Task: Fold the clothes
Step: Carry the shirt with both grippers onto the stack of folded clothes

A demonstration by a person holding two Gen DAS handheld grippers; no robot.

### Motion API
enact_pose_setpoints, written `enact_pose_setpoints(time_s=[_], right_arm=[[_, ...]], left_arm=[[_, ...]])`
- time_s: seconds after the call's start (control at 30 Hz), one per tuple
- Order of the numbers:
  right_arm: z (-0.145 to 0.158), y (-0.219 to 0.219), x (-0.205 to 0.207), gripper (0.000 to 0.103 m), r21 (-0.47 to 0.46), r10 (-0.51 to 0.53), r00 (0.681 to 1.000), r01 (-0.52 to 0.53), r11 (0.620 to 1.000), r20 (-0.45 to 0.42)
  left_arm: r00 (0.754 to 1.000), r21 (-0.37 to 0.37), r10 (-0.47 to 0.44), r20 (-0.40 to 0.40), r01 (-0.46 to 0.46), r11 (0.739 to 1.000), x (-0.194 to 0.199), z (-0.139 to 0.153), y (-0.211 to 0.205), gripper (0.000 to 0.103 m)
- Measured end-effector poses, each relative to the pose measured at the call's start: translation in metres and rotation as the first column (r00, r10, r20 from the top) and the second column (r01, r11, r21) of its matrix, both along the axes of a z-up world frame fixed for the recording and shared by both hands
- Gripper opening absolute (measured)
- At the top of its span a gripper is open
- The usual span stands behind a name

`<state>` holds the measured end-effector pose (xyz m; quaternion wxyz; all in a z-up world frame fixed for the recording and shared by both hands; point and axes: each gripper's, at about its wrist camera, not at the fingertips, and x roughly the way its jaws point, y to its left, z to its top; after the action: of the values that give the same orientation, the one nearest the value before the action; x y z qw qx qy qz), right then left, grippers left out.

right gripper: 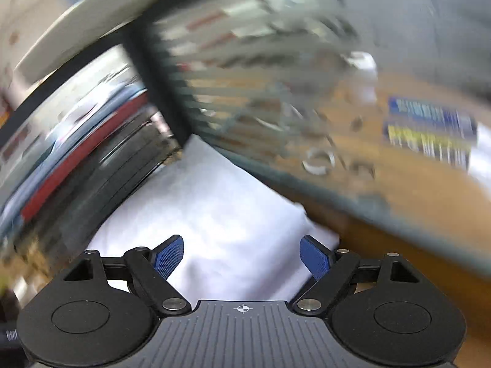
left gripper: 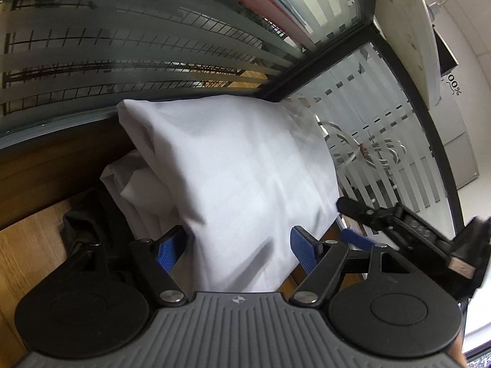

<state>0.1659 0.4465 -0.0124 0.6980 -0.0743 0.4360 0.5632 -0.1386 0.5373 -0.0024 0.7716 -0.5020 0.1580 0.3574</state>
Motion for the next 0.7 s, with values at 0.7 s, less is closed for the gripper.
enact_pose_setpoints(time_s=[0.7], right_arm=[[-0.029, 0.037, 0.024, 0.058, 0.013, -0.029, 0.991, 0.031, 0.999, -0.13]], left_arm=[[0.994, 0.087, -0.09, -0.06, 0.095, 0.992, 0.031, 0.01, -0.006, 0.082]])
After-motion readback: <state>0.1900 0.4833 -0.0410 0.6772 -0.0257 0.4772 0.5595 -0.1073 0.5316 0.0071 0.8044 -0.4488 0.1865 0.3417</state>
